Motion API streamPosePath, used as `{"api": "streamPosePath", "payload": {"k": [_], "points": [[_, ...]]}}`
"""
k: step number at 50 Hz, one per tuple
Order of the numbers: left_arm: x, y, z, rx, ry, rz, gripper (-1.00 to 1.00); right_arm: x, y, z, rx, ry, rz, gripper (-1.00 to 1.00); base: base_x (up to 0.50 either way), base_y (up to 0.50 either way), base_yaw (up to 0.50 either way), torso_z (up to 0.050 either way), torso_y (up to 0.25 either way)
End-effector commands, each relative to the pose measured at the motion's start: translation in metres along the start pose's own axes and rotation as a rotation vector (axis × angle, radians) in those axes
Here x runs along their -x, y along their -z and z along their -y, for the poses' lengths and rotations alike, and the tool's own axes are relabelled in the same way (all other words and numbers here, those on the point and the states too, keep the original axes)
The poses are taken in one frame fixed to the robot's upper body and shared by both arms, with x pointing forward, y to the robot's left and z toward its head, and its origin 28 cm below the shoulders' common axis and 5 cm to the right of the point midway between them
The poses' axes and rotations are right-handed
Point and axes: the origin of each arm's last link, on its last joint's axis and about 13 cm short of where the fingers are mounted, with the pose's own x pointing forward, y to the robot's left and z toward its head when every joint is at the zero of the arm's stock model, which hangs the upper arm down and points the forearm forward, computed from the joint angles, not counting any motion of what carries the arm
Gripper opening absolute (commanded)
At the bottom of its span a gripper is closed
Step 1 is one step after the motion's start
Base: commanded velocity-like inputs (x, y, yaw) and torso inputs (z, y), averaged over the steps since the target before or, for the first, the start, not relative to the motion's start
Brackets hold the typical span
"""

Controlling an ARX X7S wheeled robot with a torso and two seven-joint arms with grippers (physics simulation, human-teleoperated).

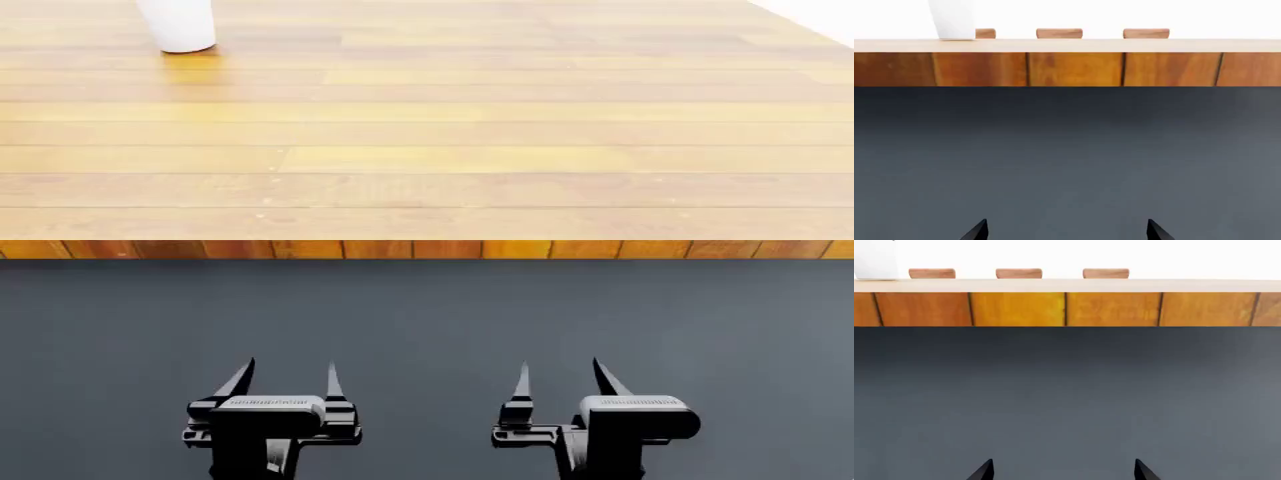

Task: Pick the kettle non electric and bowl and place them in the sink. Then turn on the water.

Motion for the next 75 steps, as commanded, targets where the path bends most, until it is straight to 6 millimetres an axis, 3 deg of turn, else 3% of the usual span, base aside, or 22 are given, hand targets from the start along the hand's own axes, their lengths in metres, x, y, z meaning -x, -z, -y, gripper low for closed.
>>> {"api": "streamPosePath", "payload": {"k": [1,13,49,56,75], "points": [[-0.0006,0.0003,-0.0012,0.006,-0.005,-0.004,1.0,-0.0003,0.0001,0.0,-0.004,0.002,0.001,1.0,0.0,0.0,0.0,0.0,0.0],[0.0017,-0.0011,-0.0054,-0.022,-0.002,0.078,1.0,0.0006,0.0017,-0.0002,0.002,0.01,0.01,1.0,0.0,0.0,0.0,0.0,0.0],[0.0004,-0.0001,-0.0061,-0.026,-0.012,0.074,1.0,-0.0005,0.0026,-0.001,0.01,-0.001,0.008,1.0,0.0,0.0,0.0,0.05,0.0],[0.0,0.0006,-0.0064,-0.032,-0.02,0.065,1.0,-0.001,0.0024,-0.002,0.036,-0.012,0.007,1.0,0.0,0.47,0.0,0.048,0.0],[-0.0001,-0.0001,-0.0078,0.012,-0.033,0.045,1.0,0.0013,0.0018,-0.0009,0.026,-0.005,0.019,1.0,0.0,0.5,0.0,0.0,0.0]]}}
